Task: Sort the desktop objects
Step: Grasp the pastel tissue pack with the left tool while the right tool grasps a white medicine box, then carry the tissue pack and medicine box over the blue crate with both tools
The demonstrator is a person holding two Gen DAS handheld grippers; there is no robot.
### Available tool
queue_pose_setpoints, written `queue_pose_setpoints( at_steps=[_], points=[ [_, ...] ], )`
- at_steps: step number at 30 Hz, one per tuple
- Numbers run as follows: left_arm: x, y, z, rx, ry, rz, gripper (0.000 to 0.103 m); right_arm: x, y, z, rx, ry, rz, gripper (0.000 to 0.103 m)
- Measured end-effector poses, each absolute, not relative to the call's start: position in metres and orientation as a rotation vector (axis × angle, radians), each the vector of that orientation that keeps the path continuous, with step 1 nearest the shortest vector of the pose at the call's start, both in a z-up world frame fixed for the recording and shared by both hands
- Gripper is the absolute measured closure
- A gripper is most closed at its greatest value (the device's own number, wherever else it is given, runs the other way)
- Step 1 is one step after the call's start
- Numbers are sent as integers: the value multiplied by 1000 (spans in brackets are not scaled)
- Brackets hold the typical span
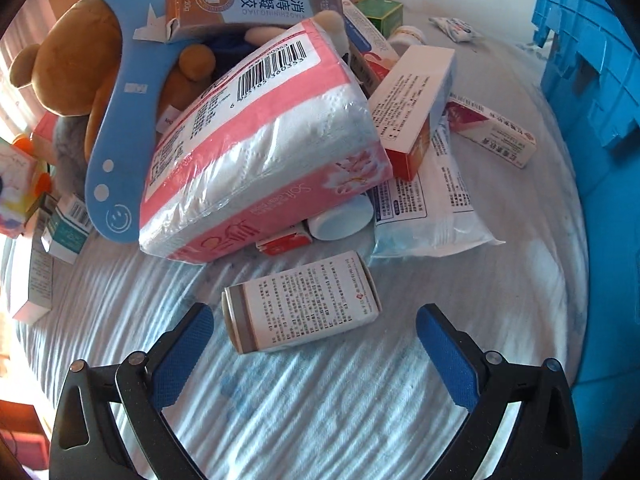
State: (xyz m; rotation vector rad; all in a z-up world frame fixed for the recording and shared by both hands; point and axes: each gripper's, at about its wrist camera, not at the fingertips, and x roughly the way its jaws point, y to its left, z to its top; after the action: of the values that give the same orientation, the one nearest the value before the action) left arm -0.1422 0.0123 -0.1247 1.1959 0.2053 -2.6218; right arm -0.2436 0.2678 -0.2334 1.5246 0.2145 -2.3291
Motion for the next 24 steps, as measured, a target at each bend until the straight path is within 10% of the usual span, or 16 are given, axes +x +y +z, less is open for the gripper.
queue_pose_setpoints(
  at_steps=[3, 24],
  points=[
    [-142, 19, -119, 1195, 188, -2659, 55, -241, 268, -231, 1508, 239, -2338, 38],
    [-136, 103, -12, 895, 36, -3046, 55, -177, 276, -3, 776, 163, -2684, 38]
  ],
)
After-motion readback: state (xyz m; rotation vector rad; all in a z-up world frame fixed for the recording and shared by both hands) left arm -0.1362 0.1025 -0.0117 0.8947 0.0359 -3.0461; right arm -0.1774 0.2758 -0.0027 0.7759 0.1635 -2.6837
